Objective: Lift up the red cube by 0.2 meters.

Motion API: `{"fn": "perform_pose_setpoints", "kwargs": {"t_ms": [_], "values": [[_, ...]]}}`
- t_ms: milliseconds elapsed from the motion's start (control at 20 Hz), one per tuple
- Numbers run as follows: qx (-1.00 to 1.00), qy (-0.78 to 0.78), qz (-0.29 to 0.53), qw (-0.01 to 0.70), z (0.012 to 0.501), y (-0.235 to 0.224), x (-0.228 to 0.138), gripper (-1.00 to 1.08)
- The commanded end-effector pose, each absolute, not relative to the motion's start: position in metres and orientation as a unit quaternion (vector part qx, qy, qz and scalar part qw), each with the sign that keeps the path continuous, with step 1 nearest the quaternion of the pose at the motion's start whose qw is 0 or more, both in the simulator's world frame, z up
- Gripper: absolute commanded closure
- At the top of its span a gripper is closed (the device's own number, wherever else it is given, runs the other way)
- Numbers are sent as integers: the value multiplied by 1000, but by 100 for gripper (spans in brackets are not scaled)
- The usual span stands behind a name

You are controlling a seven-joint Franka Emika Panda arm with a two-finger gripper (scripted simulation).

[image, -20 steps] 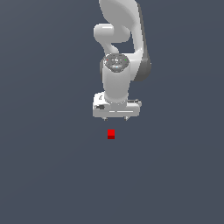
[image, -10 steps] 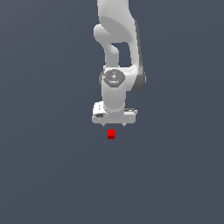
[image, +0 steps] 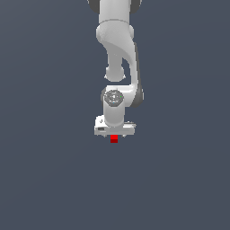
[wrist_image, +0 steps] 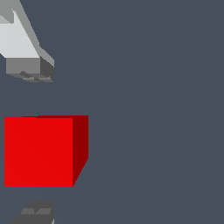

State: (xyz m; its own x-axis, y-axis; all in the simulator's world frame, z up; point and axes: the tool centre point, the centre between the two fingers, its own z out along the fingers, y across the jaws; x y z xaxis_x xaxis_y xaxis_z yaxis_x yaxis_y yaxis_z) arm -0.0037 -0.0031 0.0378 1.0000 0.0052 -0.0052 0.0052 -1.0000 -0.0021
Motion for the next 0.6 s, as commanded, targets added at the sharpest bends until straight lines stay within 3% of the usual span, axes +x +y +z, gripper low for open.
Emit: {"fn": "perform_pose_setpoints", "kwargs": {"t_ms": [0, 400, 450, 550], "values": [[-1000, -3, 1, 0, 27, -5, -2, -92], [-1000, -3, 0, 0, 20, -6, 0, -92], [-1000, -3, 0, 0, 20, -6, 0, 108], [-1000, -3, 0, 0, 20, -6, 0, 108]]}}
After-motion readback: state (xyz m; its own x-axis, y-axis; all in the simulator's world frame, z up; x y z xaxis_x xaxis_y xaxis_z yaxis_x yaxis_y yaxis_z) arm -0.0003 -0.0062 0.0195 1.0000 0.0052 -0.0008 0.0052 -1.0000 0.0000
